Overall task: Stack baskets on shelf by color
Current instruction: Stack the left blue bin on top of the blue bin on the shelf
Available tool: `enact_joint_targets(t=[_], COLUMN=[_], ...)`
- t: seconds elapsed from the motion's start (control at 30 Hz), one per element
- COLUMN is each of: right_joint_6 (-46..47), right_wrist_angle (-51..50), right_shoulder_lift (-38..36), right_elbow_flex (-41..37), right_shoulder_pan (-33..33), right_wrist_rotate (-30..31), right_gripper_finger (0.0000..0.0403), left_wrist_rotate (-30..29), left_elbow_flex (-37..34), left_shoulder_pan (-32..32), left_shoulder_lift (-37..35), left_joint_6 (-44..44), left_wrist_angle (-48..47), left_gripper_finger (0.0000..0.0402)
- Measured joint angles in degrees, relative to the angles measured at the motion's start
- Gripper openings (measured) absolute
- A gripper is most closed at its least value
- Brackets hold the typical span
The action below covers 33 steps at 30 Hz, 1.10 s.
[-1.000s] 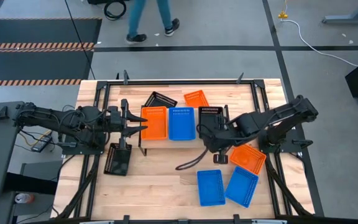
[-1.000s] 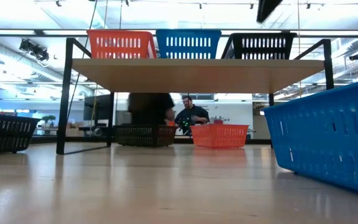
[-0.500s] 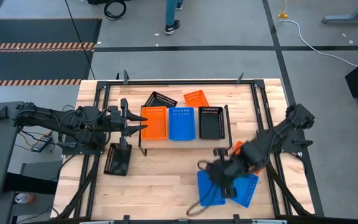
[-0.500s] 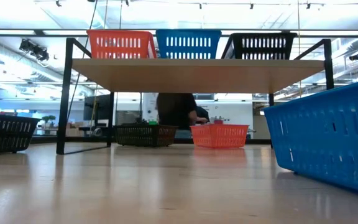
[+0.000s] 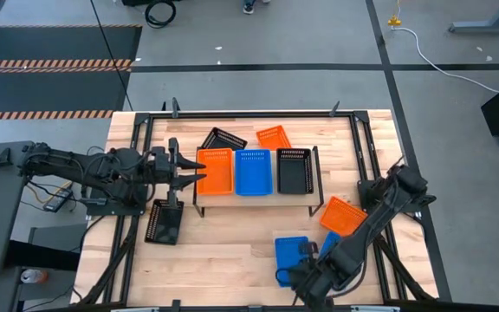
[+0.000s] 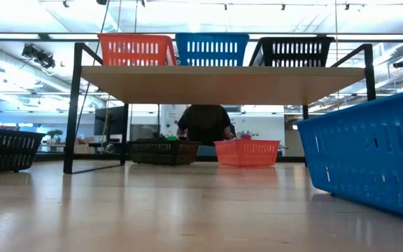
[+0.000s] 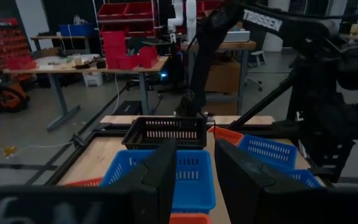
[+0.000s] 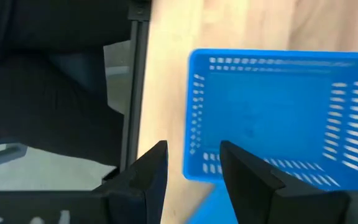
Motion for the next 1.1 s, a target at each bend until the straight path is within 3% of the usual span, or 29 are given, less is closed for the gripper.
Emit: enact_joint_targets(t=[0.5, 0.9, 1.1], right_joint_6=[5.7, 5.4, 5.3], right_wrist_angle=[3.4, 1.9, 0.5], right_shoulder_lift=[7.2, 10.2, 11.0], right_elbow_flex=[-0.1, -0.1, -0.1], right_shoulder_pan=[2.1, 2.2, 1.9], right_wrist_rotate=[1.2, 3.3, 5.5], right_gripper_finger=[0.0200, 0.0182, 0.0154], left_wrist_rotate=[-1.9, -3.8, -4.1], left_elbow_flex=[-3.4, -3.4, -3.4], left_shoulder_pan=[0.0, -2.7, -2.9], left_shoulder_lift=[0.0, 0.0, 0.0], left_joint_6=[-6.0, -6.8, -5.8], left_wrist_angle=[-0.1, 0.3, 1.1], left_gripper_finger=[0.0117, 0.0117, 0.0117])
